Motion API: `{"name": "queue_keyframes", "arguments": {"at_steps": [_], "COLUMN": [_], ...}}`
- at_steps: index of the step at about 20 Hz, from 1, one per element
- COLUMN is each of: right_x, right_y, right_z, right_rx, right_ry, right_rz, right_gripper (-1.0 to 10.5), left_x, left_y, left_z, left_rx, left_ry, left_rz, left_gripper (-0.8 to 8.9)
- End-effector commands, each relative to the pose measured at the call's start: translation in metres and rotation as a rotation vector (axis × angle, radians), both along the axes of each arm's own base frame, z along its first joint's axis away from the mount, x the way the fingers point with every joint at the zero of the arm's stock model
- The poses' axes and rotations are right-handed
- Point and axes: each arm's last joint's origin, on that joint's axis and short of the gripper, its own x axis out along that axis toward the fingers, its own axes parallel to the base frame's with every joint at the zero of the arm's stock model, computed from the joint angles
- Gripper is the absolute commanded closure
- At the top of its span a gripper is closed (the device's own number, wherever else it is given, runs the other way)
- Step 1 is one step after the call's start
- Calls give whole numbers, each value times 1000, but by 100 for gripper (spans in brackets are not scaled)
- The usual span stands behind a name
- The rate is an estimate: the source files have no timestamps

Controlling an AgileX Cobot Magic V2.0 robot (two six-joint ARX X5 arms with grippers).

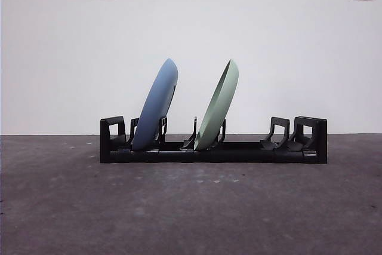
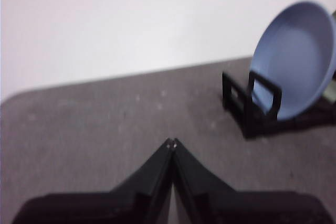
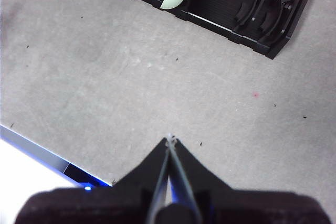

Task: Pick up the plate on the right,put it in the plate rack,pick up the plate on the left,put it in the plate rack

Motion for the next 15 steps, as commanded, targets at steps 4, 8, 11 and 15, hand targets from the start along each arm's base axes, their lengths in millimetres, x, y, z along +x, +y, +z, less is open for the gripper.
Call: {"name": "queue_keyframes", "arguments": {"at_steps": [4,8,11,15], "right_x": [-1,-1,-1,-1], "right_y": [-1,-1,-1,-1], "right_z": [-3,-3,-3,-3], "right_rx": [-14,-15,-15,-14], "right_ry": [28,28,28,28], "right_rz": [-6,-6,-6,-6], "right_gripper": [945,945,945,945], "left_x": [-1,-1,0,1], "left_y": [1,1,1,1], "left_z": [-13,-14,-15,-17], "left_rx": [-57,-88,-89,-89], "left_ry": [114,124,141,164], "left_rz": [-1,-3,-4,-3], "left_gripper": [816,816,816,816]}}
